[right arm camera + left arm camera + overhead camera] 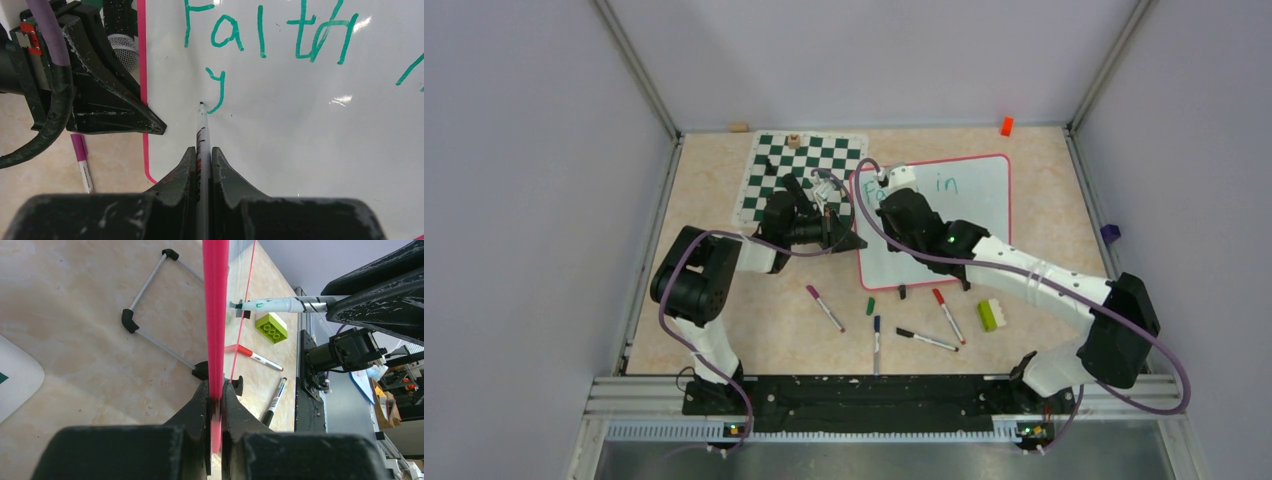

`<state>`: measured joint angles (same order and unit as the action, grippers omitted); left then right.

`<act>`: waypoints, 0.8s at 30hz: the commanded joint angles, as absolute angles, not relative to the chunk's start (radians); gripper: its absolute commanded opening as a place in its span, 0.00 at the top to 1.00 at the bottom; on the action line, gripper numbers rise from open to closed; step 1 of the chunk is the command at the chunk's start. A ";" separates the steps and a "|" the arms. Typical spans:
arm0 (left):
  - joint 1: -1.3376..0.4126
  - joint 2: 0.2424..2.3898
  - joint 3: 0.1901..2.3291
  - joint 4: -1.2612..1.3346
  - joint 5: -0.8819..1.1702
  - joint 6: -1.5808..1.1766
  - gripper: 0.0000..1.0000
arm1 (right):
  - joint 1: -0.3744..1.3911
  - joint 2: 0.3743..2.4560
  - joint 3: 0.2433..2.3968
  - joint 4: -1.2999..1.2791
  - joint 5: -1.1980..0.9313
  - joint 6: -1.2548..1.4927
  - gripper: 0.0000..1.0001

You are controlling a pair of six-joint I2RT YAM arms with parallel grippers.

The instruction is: Write a sentence on the whiteboard

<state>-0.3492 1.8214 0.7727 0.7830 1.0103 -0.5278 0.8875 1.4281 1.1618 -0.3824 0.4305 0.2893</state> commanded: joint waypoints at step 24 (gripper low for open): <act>-0.371 1.798 0.803 0.754 0.991 -0.500 1.00 | 0.794 1.341 1.172 -0.331 0.389 0.264 1.00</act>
<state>-0.3531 1.8214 0.7780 0.7822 1.0134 -0.5274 0.7979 1.3273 1.1580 -0.3737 0.4072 0.2802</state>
